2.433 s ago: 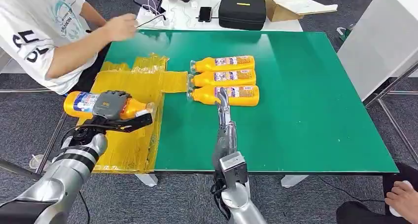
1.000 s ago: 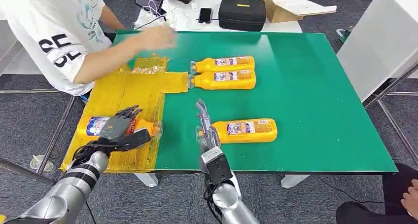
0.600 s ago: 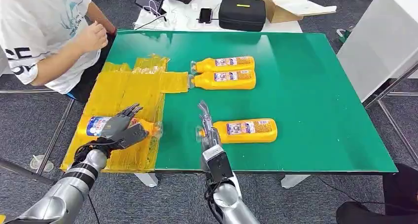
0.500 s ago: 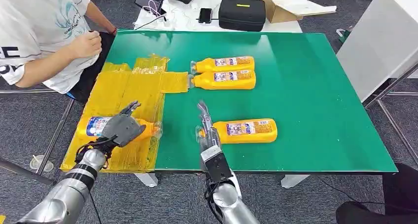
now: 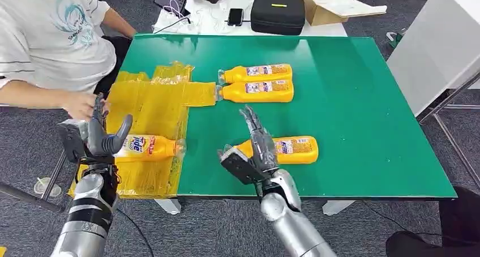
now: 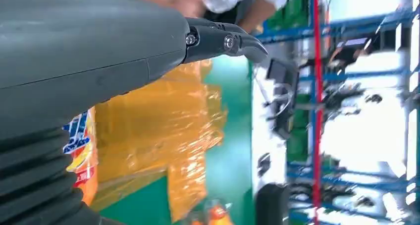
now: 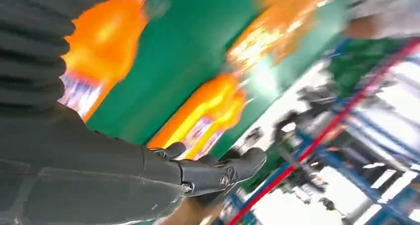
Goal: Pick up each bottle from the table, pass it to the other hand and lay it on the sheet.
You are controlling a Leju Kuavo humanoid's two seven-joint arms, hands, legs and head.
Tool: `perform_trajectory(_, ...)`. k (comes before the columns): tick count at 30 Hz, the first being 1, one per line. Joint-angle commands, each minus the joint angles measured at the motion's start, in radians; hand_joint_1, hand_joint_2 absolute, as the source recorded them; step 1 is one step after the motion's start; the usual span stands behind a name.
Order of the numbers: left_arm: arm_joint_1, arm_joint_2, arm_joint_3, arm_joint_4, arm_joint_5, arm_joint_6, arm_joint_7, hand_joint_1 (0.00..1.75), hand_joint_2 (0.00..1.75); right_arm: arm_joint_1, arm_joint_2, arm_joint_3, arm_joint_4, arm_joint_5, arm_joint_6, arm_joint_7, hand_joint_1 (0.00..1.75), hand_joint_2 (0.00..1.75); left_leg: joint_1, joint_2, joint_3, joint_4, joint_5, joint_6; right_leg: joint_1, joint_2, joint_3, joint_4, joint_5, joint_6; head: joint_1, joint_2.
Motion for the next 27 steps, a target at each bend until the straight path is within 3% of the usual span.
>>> perform_trajectory(1, 0.148, -0.056, 0.045, -0.201, 0.046, 0.011, 0.003, 0.00, 1.75, -0.190, -0.202, -0.059, 0.201, 0.089, 0.212, 0.132, 0.00, 1.75, -0.002, 0.003, 0.004, 0.000, -0.001, 0.003, -0.001, 0.001, 0.004, -0.001, 0.000, 0.000, 0.000, 0.000)
perform_trajectory(9, 0.165, -0.060, 0.034, -0.203, 0.029, 0.021, 0.003, 0.00, 1.75, -0.194, -0.216, -0.070, 0.244, 0.081, 0.249, 0.137, 0.00, 1.75, -0.002, 0.000, 0.003, 0.000, -0.002, 0.002, -0.001, -0.001, 0.004, 0.000, -0.001, -0.001, 0.000, 0.000)
perform_trajectory(11, 0.152, -0.055, 0.021, -0.171, 0.016, 0.023, 0.003, 0.00, 1.75, -0.220, -0.220, -0.049, 0.298, 0.069, 0.326, 0.154, 0.00, 1.75, -0.001, 0.000, 0.001, 0.000, -0.001, 0.001, -0.001, -0.001, 0.002, 0.000, 0.000, 0.000, 0.000, 0.000)
perform_trajectory(17, 0.116, -0.049, -0.015, -0.070, -0.008, 0.033, 0.003, 0.00, 1.75, -0.297, -0.225, -0.029, 0.447, 0.012, 0.411, 0.105, 0.00, 1.75, -0.001, 0.000, 0.004, 0.000, -0.001, 0.002, 0.000, -0.001, 0.004, -0.001, 0.000, 0.000, 0.000, 0.000)
perform_trajectory(27, 0.084, -0.042, -0.048, -0.028, 0.001, 0.040, 0.003, 0.00, 1.75, -0.327, -0.271, 0.030, 0.479, -0.075, 0.559, 0.008, 0.00, 1.75, -0.001, -0.001, 0.003, 0.000, -0.001, 0.002, 0.000, -0.002, 0.003, 0.000, -0.001, 0.000, 0.000, 0.000)
